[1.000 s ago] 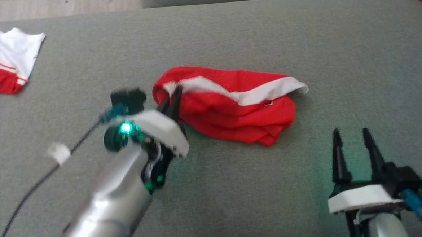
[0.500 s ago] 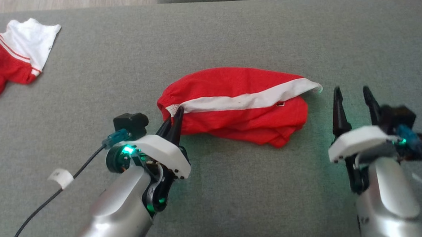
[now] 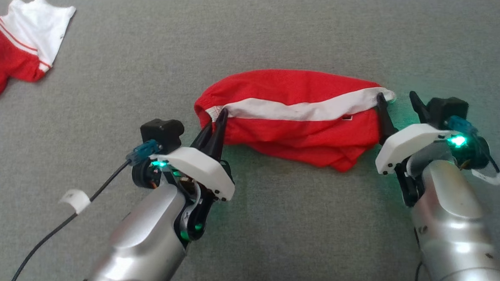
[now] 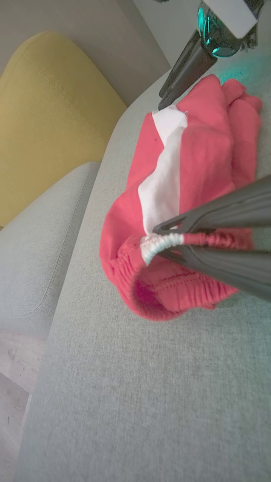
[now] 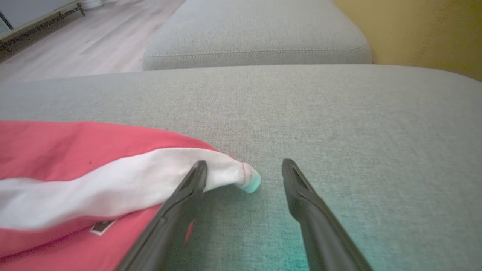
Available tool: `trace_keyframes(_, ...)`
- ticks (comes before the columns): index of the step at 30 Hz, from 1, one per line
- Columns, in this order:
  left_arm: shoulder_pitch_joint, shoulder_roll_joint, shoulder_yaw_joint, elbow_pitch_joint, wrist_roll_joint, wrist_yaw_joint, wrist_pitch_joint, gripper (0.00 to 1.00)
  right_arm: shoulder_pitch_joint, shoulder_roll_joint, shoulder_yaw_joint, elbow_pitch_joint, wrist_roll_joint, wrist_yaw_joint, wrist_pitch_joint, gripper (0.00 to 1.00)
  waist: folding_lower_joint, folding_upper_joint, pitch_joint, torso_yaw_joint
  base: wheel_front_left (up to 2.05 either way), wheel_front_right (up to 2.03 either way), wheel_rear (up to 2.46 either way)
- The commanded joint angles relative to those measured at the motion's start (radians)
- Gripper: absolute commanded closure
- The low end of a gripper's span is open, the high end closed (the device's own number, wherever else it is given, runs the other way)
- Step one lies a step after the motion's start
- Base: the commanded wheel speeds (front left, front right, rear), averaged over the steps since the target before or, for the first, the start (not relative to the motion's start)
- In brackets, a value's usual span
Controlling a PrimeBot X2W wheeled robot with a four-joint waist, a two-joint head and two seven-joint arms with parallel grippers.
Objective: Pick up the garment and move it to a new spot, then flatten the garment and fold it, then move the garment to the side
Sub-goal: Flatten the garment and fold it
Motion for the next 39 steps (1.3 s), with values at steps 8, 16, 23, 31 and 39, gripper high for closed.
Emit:
trace_keyframes(8,-0.049,0.02,0.009,-0.067,0.017,0.009,0.005,1.0,-0.098,-0.001,0.026,0.103,-0.032,0.008,-0.031,0.0,-0.0001,0.0,0.022,0.013,0.0,0.0,0.0)
trace_keyframes(16,-0.056,0.025,0.005,-0.081,0.018,0.016,0.008,1.0,-0.162,-0.001,0.072,0.208,-0.021,0.008,-0.019,0.22,-0.0001,0.0,0.036,0.02,0.0,0.0,0.0)
trace_keyframes(23,-0.055,0.028,0.005,-0.079,0.014,0.016,0.007,1.0,-0.183,-0.001,0.091,0.249,-0.013,0.008,-0.039,0.87,-0.0001,0.0,0.029,0.016,0.0,0.0,0.0)
trace_keyframes(31,-0.048,0.046,0.026,-0.078,0.006,0.02,-0.022,1.0,-0.194,-0.001,0.113,0.251,0.027,0.008,-0.091,1.0,-0.0001,0.0,-0.002,0.003,0.0,0.0,0.0)
trace_keyframes(39,-0.039,0.105,0.062,-0.142,0.008,0.007,-0.079,1.0,-0.155,-0.001,0.187,0.12,0.141,0.008,-0.12,1.0,-0.0001,0.0,-0.116,-0.019,0.0,0.0,0.0)
